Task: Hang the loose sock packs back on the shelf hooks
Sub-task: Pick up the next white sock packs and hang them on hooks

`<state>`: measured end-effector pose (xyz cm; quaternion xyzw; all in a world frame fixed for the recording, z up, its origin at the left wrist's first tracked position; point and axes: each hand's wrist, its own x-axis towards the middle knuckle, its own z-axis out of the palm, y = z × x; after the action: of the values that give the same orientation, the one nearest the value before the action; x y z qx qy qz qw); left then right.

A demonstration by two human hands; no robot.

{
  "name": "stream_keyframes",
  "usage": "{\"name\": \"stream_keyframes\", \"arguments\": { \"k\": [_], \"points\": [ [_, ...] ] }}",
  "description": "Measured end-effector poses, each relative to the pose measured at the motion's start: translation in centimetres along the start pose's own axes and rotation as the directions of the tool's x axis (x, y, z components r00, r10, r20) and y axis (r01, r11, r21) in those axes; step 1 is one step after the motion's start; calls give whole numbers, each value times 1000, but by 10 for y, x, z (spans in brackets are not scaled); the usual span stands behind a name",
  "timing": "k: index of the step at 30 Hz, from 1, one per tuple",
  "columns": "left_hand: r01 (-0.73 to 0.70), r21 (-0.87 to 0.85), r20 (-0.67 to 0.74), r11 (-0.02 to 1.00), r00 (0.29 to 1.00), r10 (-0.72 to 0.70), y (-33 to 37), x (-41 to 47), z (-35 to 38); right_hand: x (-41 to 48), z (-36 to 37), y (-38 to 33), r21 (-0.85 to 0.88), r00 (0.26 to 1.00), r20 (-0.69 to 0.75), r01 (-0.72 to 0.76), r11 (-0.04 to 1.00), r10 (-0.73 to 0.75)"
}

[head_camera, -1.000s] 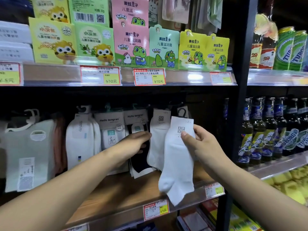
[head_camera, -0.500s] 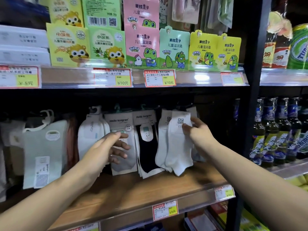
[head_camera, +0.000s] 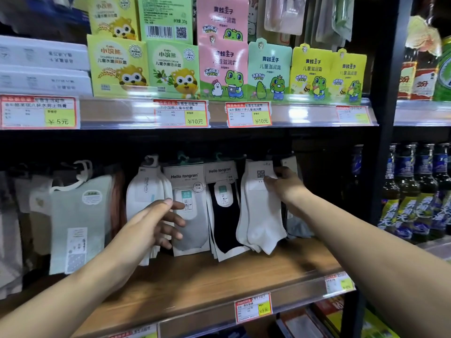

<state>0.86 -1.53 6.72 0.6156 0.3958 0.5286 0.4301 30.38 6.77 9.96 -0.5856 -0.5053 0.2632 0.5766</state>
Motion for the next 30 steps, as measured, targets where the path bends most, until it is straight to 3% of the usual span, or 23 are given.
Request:
{"name": "stream_keyframes", "arguments": {
  "k": [7,17,30],
  "points": [
    [-4,-19,-4,1000,1000,4,-3,-4,-9,0,4,14,-16,997,-32,-69,997,69],
    [35,-10,-9,999,999,-35,-4,-11,-11,-20,6,48,-213,992,-17,-127,969,126],
    [35,-33,0,999,999,-35,-7,-11,-4,-32,11,66,-156,987,78,-126,980,139]
  ]
}}
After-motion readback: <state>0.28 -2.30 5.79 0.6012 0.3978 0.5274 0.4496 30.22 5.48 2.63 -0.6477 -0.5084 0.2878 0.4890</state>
